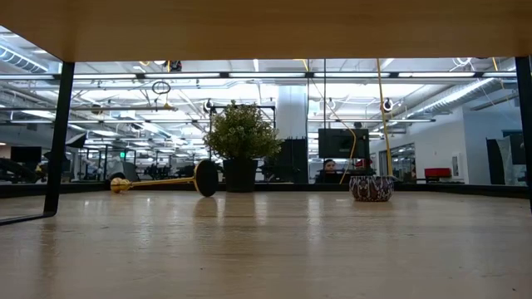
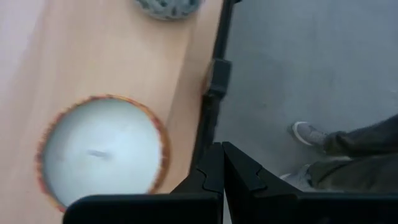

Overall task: Pick & Place candle stick holders
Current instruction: Adjust the scented candles on the shelf

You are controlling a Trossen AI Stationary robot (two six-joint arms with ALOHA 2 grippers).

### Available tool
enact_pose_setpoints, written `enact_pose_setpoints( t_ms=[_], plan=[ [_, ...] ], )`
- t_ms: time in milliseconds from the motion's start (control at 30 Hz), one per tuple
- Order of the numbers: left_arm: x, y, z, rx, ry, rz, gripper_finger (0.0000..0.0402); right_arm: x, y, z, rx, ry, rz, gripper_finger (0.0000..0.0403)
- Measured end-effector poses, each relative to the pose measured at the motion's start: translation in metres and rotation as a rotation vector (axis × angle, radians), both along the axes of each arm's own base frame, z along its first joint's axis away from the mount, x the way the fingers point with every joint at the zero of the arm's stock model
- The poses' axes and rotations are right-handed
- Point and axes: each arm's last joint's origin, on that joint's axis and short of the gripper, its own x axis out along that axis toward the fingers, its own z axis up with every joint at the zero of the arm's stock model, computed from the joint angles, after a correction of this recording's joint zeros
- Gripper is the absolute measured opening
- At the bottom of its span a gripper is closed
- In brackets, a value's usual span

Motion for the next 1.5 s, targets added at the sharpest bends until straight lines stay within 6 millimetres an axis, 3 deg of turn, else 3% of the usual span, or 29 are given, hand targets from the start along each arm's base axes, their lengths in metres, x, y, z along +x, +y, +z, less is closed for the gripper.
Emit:
enact_pose_setpoints(
  t_ms=[333, 1500],
  plan=[
    [0.008, 0.008, 0.000, 0.024, -0.008, 0.035, 0.0000, 0.000, 0.000, 0.000, 0.002, 0.000, -0.007, 0.0000],
    [0.000, 0.012, -0.003, 0.059, 0.037, 0.107, 0.0000, -0.001, 0.001, 0.000, 0.004, 0.003, -0.006, 0.0000]
  ],
)
